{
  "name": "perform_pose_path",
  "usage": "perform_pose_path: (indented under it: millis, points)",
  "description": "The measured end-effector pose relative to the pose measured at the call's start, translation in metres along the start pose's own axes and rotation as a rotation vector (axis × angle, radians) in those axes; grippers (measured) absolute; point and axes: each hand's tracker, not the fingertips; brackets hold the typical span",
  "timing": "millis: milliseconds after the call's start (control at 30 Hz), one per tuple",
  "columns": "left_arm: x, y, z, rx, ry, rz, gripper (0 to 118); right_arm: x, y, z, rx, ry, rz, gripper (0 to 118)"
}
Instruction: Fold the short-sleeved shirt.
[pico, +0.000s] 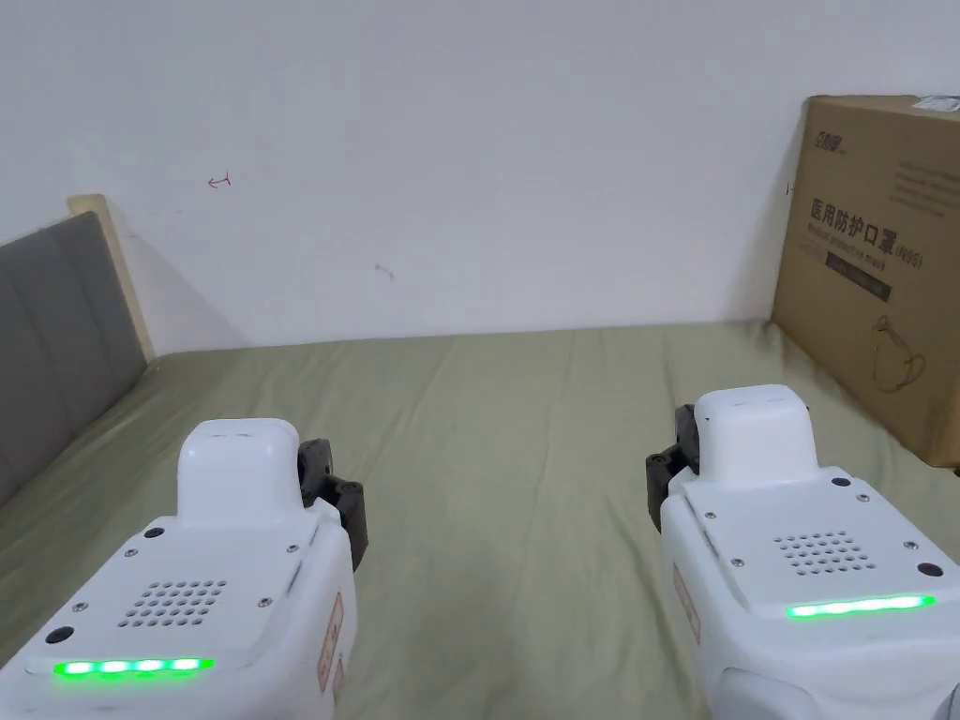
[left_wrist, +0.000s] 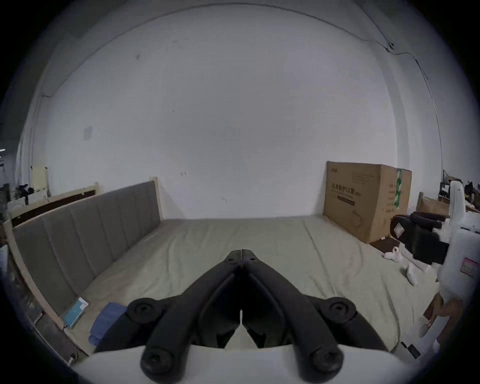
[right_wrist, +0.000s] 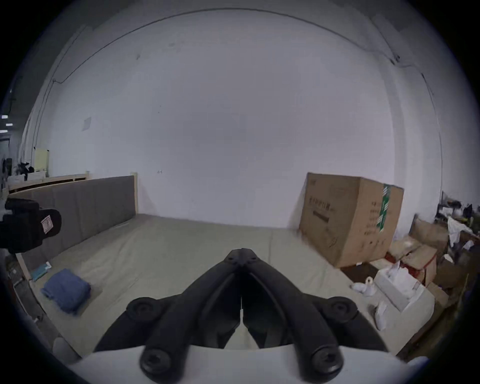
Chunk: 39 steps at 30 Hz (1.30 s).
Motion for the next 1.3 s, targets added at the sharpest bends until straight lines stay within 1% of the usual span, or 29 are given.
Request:
perform_pose_path:
  millis: [67,200,267,300,333,367,400,433,500,533,567,600,700,833,933,1000,1100,1200,1300]
  points:
    - [0.0,0.0,0.002,0.012,0.005,0.002,0,-0.002,-0.001,0.003,-0.003,-0.002,0.0,0]
    - [0.004,-0.001,0.003,0.018,0.035,-0.017,0,-0.001,-0.006,0.006,0.009,0.054,0.001,0]
    - [0.006,-0.002,0.002,0.017,0.052,-0.03,0,-0.002,-0.006,0.005,-0.009,0.058,0.002,0]
    - [0.006,-0.003,0.001,0.02,0.06,-0.032,6,-0.002,-0.007,0.002,-0.022,0.049,0.001,1]
    - [0.005,-0.004,0.0,0.019,0.059,-0.032,18,-0.001,-0.007,-0.001,-0.036,0.043,0.002,5]
    - [0.004,-0.005,0.0,0.016,0.053,-0.024,38,0.0,-0.008,-0.003,-0.049,0.041,-0.002,16]
    - [0.003,-0.006,0.0,0.009,0.049,0.003,74,0.002,-0.009,-0.004,-0.056,0.04,-0.014,39]
    - [0.001,-0.007,-0.002,-0.002,0.039,0.023,92,0.004,-0.009,-0.004,-0.059,0.04,-0.026,46]
    - [-0.003,-0.009,-0.007,-0.037,0.022,0.06,106,0.008,-0.01,-0.005,-0.061,0.045,-0.05,65]
    - [-0.004,-0.01,-0.007,-0.027,0.033,0.069,118,0.009,-0.01,-0.004,-0.061,0.043,-0.056,92]
    - [-0.003,-0.013,-0.005,0.005,0.029,0.072,118,0.01,-0.01,-0.004,-0.055,0.039,-0.059,111]
    - [-0.004,-0.015,-0.004,-0.003,0.042,0.069,118,0.011,-0.01,-0.001,-0.027,0.038,-0.064,117]
    - [-0.003,-0.015,-0.005,-0.011,0.054,0.052,118,0.013,-0.008,-0.004,-0.032,0.034,-0.071,117]
    - [-0.003,-0.006,-0.009,-0.08,0.001,0.062,118,0.014,-0.009,-0.007,-0.046,0.031,-0.086,117]
    - [-0.003,-0.003,-0.011,-0.074,-0.032,0.036,118,0.015,-0.009,-0.007,-0.046,0.03,-0.089,117]
    - [-0.001,-0.001,-0.01,-0.085,-0.002,0.044,118,0.015,-0.01,-0.008,-0.054,0.038,-0.078,117]
    - [0.002,-0.005,-0.01,-0.084,0.001,0.02,118,0.015,-0.011,-0.009,-0.056,0.037,-0.079,117]
    - [0.011,-0.005,-0.012,-0.118,0.048,-0.036,118,0.015,-0.011,-0.01,-0.061,0.041,-0.088,117]
    - [0.017,-0.009,-0.01,-0.083,0.051,-0.085,118,0.014,-0.011,-0.011,-0.064,0.042,-0.078,117]
